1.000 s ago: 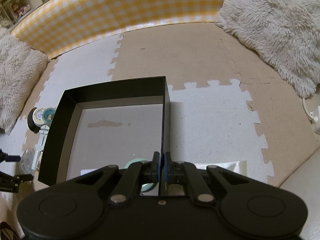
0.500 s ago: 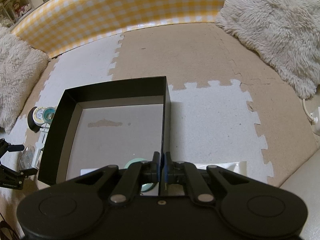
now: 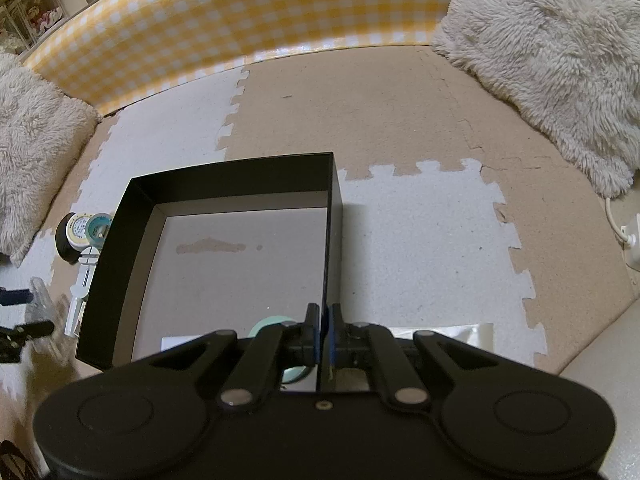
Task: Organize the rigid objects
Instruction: 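Carry the clear pill case into the black box and release it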
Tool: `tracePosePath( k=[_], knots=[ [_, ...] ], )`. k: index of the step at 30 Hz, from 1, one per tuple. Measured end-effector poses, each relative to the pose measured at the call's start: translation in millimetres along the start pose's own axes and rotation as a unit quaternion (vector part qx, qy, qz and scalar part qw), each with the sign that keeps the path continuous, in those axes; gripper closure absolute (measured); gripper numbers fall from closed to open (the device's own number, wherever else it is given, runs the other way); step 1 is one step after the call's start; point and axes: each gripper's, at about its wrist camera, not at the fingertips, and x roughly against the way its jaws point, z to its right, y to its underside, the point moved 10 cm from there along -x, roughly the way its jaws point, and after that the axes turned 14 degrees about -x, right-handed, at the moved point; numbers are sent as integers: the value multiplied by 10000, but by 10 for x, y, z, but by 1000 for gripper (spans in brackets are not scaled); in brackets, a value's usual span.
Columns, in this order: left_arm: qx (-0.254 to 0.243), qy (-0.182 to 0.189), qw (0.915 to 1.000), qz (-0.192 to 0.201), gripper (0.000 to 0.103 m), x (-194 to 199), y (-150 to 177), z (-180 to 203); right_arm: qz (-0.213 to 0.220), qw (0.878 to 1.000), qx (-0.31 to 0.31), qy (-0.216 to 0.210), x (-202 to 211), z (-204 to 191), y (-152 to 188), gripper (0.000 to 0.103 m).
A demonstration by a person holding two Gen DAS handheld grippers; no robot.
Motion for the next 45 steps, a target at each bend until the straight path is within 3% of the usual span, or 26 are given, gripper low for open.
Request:
tracePosePath(
  k=[5, 12, 17, 23, 27, 31, 36, 38, 40, 45],
  knots=[
    [632, 408, 9964, 398, 28, 191, -251, 216, -9, 10000, -21, -11, 1, 0, 6, 98],
    [1024, 1048, 9855, 855, 28, 264, -747, 704, -60, 9998, -118, -146, 31, 33, 0, 98],
    [1111, 1230, 9812, 990, 28, 73, -1079, 1018, 1, 9997, -91, -207, 149, 55, 32, 99],
    [1478, 1363, 9757, 876, 28, -353, -1380, 1325, -84, 9997, -29, -209, 172, 64, 128, 99],
    [1882, 1469, 9671, 881, 28, -616, -1508, 1501, -84, 9998, 0, -202, 168, 58, 130, 99],
    [2278, 1572, 9566, 907, 28, -802, -1565, 1604, -92, 9997, -13, -243, 167, 68, 129, 99],
    [2548, 1518, 9513, 835, 27, -1004, -1578, 1657, -109, 9995, -73, -300, 161, 79, 127, 99],
    [2571, 1557, 9509, 736, 25, -1058, -1547, 1670, -115, 9995, -59, -296, 153, 75, 129, 99],
    [2572, 1512, 9523, 637, 14, -1094, -1505, 1672, -130, 9994, -60, -307, 147, 78, 129, 99],
    [2389, 1460, 9585, 536, 14, -1069, -1399, 1646, -141, 9993, -70, -336, 146, 87, 124, 99]
  ],
)
